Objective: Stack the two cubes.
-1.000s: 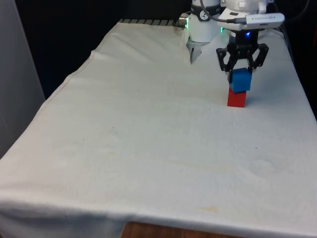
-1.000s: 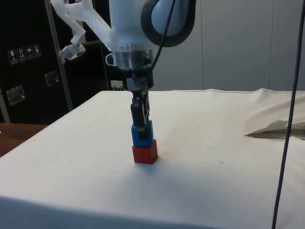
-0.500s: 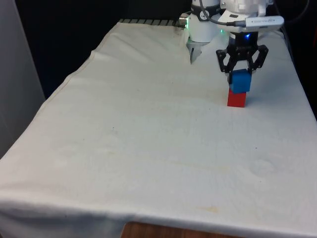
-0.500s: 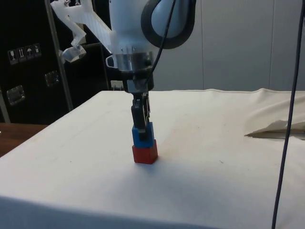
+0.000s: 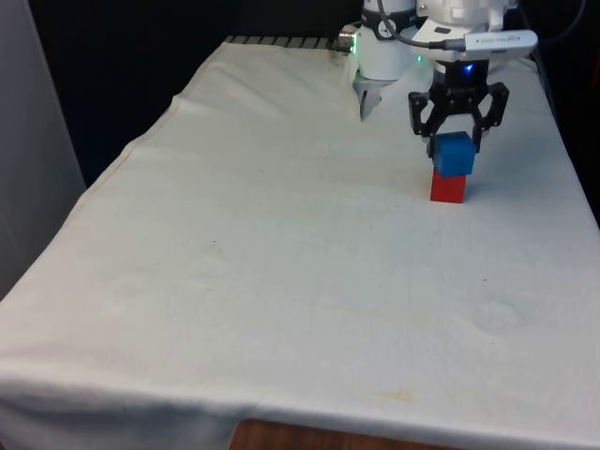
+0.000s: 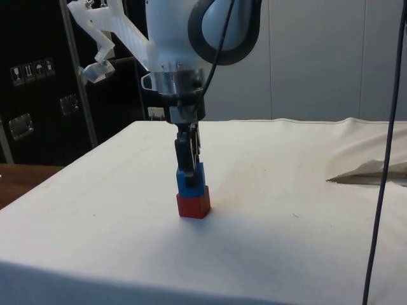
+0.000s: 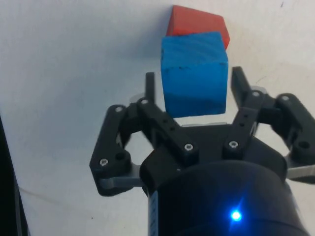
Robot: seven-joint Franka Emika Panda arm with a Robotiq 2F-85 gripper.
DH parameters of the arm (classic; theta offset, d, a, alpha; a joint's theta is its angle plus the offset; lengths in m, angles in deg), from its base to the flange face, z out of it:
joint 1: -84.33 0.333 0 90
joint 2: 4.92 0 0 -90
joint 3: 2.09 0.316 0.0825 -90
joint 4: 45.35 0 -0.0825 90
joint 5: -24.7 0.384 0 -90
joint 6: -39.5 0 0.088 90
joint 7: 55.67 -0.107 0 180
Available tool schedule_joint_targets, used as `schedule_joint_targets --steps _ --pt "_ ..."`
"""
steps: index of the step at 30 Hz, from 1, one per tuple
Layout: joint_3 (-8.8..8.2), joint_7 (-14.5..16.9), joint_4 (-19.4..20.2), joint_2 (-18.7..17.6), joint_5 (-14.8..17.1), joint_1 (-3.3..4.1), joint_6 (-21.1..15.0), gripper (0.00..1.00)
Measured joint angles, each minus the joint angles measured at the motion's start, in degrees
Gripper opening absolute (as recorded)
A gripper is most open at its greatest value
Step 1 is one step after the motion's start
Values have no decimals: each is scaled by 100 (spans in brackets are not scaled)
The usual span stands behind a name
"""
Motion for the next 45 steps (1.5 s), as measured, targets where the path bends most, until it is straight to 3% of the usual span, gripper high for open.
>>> schedule_joint_targets --steps 5,21,45 --pt "0 0 0 0 0 0 0 98" --pt "0 0 -17 34 0 0 11 100" --pt "-23 -17 -34 647 46 -40 458 100"
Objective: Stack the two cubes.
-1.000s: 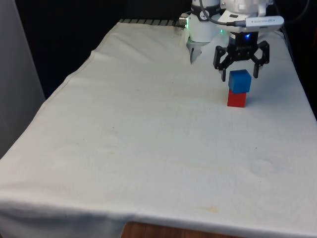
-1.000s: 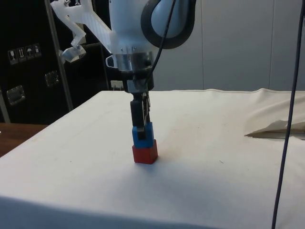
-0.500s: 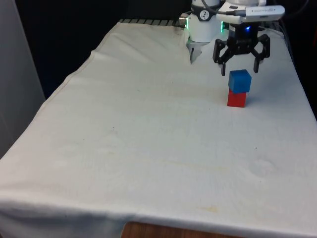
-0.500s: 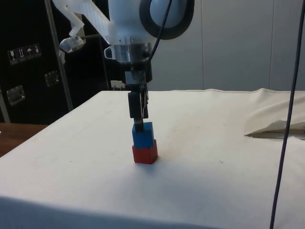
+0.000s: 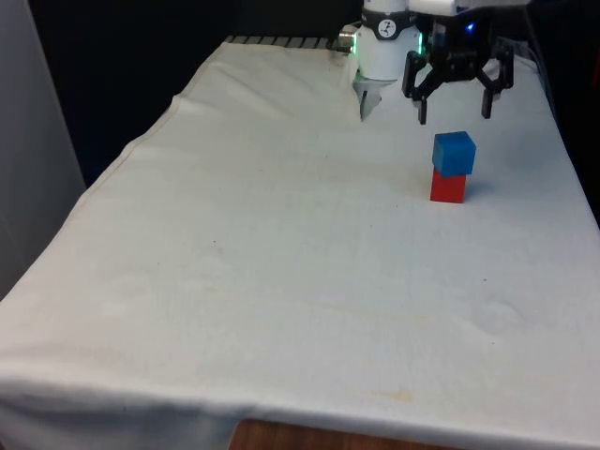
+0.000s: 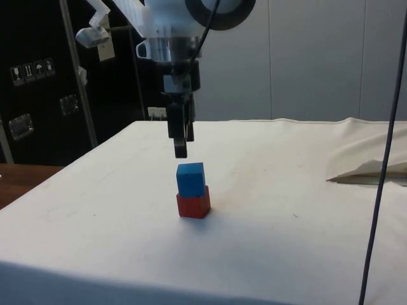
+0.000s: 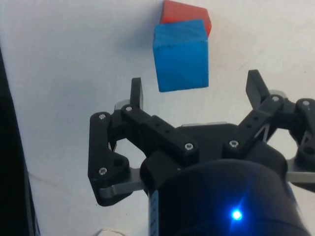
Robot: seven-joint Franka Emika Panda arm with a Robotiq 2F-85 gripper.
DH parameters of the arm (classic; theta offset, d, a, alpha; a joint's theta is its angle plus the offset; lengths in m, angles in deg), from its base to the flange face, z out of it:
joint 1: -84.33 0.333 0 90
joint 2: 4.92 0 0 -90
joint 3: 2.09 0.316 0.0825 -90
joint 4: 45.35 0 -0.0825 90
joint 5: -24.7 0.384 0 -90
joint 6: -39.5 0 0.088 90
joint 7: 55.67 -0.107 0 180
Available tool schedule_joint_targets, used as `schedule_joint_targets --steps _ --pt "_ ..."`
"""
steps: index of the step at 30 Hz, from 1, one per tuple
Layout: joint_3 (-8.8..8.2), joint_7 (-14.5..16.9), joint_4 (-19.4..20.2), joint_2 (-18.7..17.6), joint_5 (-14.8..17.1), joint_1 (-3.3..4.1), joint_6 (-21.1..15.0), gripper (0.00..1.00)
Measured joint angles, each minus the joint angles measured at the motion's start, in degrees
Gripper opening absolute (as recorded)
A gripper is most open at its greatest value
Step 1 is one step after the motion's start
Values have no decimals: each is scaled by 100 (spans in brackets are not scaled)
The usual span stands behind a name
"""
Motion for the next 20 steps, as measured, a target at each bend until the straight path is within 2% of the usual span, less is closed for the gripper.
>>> schedule_joint_targets --steps 20 --pt "0 -6 -155 435 57 -6 424 100"
